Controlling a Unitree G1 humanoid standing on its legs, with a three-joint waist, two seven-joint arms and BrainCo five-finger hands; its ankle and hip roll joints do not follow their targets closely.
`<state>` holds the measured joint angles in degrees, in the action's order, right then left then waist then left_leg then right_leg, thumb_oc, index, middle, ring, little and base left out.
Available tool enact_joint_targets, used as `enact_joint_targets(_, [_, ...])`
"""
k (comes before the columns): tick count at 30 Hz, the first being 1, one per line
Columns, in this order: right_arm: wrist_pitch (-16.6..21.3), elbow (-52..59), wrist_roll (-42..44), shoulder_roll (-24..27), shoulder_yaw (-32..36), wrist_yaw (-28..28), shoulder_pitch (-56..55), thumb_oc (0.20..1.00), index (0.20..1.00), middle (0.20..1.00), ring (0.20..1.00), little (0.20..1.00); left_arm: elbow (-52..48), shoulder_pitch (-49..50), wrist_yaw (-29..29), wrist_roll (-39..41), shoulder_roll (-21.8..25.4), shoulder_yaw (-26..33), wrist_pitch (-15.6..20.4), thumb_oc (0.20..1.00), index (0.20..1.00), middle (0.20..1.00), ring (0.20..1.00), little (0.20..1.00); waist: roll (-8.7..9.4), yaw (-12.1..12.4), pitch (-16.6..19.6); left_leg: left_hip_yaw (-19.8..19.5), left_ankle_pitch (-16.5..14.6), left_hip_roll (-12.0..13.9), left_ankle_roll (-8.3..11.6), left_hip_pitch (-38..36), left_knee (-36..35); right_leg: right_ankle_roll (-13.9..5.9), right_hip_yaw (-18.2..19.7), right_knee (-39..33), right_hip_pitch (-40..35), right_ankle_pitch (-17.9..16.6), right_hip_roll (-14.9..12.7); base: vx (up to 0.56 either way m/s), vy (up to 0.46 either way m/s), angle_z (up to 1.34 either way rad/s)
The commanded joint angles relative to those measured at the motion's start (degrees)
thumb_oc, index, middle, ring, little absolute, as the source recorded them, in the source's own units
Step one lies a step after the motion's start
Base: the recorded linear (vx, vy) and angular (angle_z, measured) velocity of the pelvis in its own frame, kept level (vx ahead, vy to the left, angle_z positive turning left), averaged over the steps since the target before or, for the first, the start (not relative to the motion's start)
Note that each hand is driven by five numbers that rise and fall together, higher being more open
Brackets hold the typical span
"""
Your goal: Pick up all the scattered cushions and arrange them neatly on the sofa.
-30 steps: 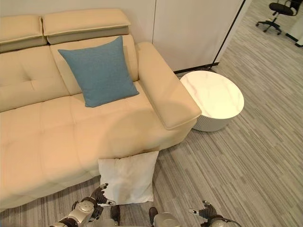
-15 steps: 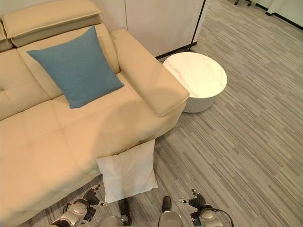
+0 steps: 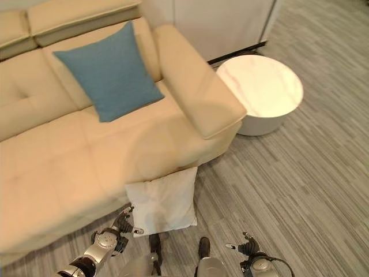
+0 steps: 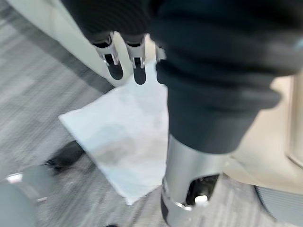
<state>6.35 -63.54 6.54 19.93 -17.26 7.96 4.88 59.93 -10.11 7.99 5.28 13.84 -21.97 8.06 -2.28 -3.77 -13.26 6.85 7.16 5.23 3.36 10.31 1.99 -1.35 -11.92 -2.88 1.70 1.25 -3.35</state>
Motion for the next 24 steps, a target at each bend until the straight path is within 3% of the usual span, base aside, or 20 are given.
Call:
enact_joint_targets(1, [1.3, 1.8, 2.1, 1.5, -1.0, 1.5, 0.6, 1.000, 1.000, 1.000, 1.000, 1.000, -0.3, -1.6, 2.2, 2.4, -0.4, 0.1, 1.6, 1.000, 1.000, 1.000, 1.000, 1.000, 4.93, -1.1, 0.0, 0.6, -9.8, -1.0, 0.40, 0.8, 5.8, -1.99, 4.7, 5.7, 3.4, 4.4, -2.8, 0.09, 0.049, 0.30])
enact_joint_targets(7, [1.3, 2.2, 2.6, 1.4, -0.8, 2.5, 2.9, 1.000, 1.000, 1.000, 1.000, 1.000, -2.4, -4.4, 3.7, 3.1, 0.3, -1.1, 2.1, 1.000, 1.000, 1.000, 1.000, 1.000, 4.18, -1.3, -1.7, 0.4, -9.4, -1.3, -0.12, 2.6, 3.5, -3.01, 5.4, 9.6, 8.8, 4.7, -4.0, 0.01, 0.104, 0.00])
enact_joint_targets(11, [2.6, 6.6, 5.5, 2.0, -1.8, 5.2, 9.3, 1.000, 1.000, 1.000, 1.000, 1.000, -9.1, -10.2, 6.2, 5.0, 3.1, -2.4, 3.6, 1.000, 1.000, 1.000, 1.000, 1.000, 4.19, -1.6, -5.1, 4.3, -10.2, -2.6, -1.21, 9.2, 5.9, -4.03, 9.0, 12.3, 18.4, 1.7, -5.6, -0.09, 0.089, -0.39])
enact_joint_targets(17, [3.4, 8.4, 6.7, 2.9, -2.8, 8.2, 15.1, 1.000, 1.000, 1.000, 1.000, 1.000, -11.5, -16.8, 9.4, 5.0, 4.8, -3.4, 4.3, 1.000, 1.000, 1.000, 1.000, 1.000, 4.03, -2.3, -6.8, 5.7, -10.9, -2.5, -1.42, 15.3, 8.8, -4.14, 10.5, 13.8, 24.9, 0.9, -5.8, -0.06, -0.014, -0.20])
enact_joint_targets(19, [4.1, 8.7, 7.0, 2.9, -4.2, 11.1, 20.4, 1.000, 1.000, 1.000, 1.000, 1.000, -11.0, -22.5, 14.4, 4.4, 4.7, -3.5, 4.3, 1.000, 1.000, 1.000, 1.000, 1.000, 3.66, -2.6, -7.5, 5.2, -13.5, -1.8, -1.53, 20.9, 13.0, -4.13, 11.6, 17.2, 30.7, 2.6, -5.3, -0.03, -0.076, -0.13])
enact_joint_targets(24, [5.4, 9.5, 5.3, 4.6, -5.7, 17.4, 29.6, 1.000, 1.000, 1.000, 1.000, 1.000, -10.7, -31.3, 23.8, 2.5, 5.2, -3.2, 3.8, 1.000, 1.000, 1.000, 1.000, 1.000, 2.87, -2.9, -8.7, 3.8, -14.5, -0.3, -2.28, 30.9, 19.3, -3.91, 12.7, 23.8, 41.0, 3.9, -4.9, -0.04, -0.067, -0.01])
